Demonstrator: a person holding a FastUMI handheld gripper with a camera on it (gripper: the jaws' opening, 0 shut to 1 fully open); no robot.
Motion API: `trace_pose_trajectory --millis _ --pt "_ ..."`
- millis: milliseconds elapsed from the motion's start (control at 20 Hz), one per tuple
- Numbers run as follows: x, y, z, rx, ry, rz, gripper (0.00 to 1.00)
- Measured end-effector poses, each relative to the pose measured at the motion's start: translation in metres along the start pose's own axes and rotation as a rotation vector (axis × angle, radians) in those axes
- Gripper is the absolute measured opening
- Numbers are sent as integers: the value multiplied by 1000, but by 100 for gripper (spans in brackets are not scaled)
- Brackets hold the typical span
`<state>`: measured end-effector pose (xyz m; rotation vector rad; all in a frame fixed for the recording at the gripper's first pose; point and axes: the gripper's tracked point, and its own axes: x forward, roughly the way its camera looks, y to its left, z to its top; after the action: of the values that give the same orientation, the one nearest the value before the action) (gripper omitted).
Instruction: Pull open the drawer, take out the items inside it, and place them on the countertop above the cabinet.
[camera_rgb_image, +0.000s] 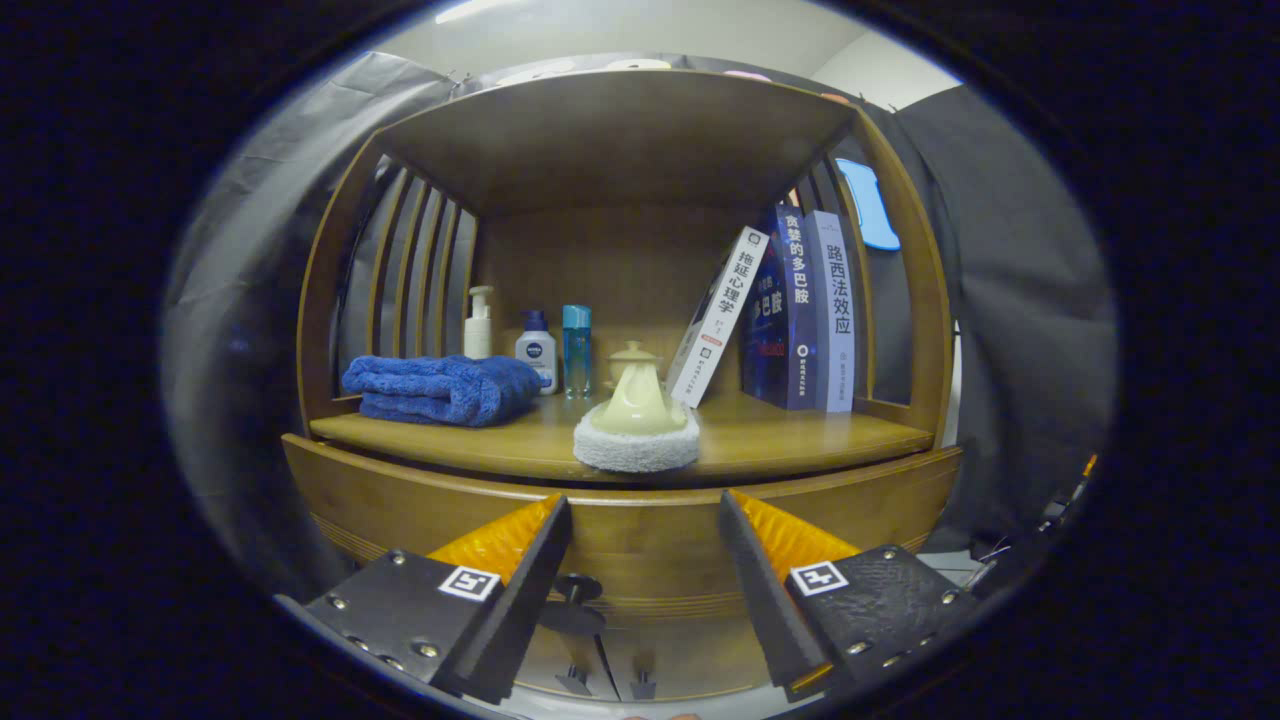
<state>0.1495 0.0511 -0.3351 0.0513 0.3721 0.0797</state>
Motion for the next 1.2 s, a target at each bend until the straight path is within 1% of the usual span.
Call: trace_pose_trajectory --millis 200,300,550,700,800,950,1100,1200 --pt "-21 -20 32 -15 -74 -4 90" --pt "-35 -42 52 -33 -99 -15 90" --pt "-75 -117 106 -59 -157 -72 90" --pt "-99 -169 128 -99 -197 -117 90" --pt "-110 -202 132 -123 -212 -135 90" --pt "-127 -241 115 -100 -157 -139 90" --pt "-143 -276 104 -77 -112 -150 99" --pt "-152 -293 102 -54 -109 -153 99"
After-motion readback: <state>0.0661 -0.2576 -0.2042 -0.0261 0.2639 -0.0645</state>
